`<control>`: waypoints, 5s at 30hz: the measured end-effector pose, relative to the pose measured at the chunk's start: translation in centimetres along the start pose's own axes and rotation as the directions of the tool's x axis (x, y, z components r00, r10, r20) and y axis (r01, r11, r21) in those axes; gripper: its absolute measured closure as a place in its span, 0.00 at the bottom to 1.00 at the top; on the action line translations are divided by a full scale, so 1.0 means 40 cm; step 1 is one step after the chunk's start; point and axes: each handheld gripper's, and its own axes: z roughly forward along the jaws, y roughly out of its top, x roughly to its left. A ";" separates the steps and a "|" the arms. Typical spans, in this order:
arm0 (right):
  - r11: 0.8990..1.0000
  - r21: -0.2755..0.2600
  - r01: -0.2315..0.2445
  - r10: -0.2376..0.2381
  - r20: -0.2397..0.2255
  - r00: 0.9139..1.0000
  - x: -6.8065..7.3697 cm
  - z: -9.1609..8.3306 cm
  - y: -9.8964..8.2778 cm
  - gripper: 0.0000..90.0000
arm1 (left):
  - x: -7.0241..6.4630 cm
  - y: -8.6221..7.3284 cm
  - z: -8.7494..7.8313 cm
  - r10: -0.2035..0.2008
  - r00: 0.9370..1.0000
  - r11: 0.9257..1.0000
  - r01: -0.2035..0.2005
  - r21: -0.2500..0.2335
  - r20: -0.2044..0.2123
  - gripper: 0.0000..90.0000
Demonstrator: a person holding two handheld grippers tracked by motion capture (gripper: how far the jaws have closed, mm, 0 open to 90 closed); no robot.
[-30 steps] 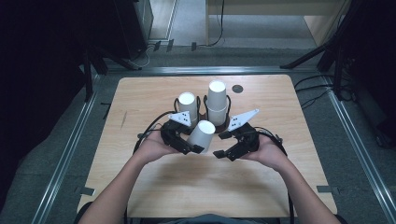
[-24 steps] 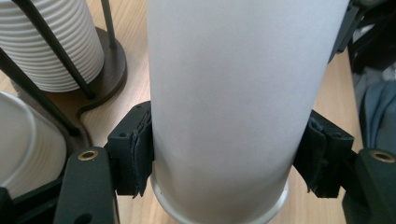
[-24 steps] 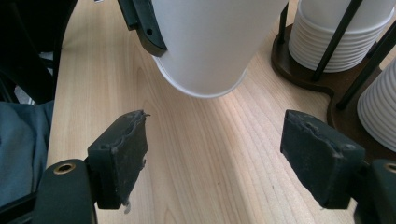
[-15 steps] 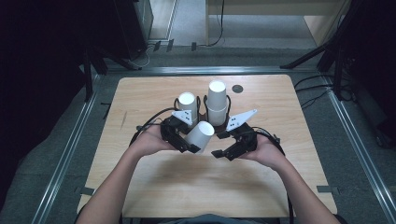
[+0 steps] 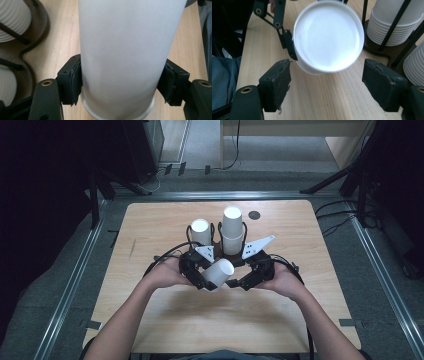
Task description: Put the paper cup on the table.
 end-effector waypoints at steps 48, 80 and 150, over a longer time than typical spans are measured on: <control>0.997 -0.073 -0.017 0.014 -0.051 0.999 -0.001 -0.036 0.016 0.37 | -0.035 -0.032 0.009 -0.141 0.989 0.943 0.122 -0.311 -0.038 0.07; 0.999 -0.018 0.049 -0.050 -0.016 0.999 0.009 -0.030 0.003 0.25 | -0.019 -0.046 -0.049 -0.135 0.991 0.944 0.135 -0.301 0.020 0.27; 0.990 0.097 0.104 -0.099 -0.051 0.994 -0.004 0.026 0.009 0.37 | 0.014 0.008 0.002 -0.048 0.998 0.999 0.048 -0.003 0.034 0.13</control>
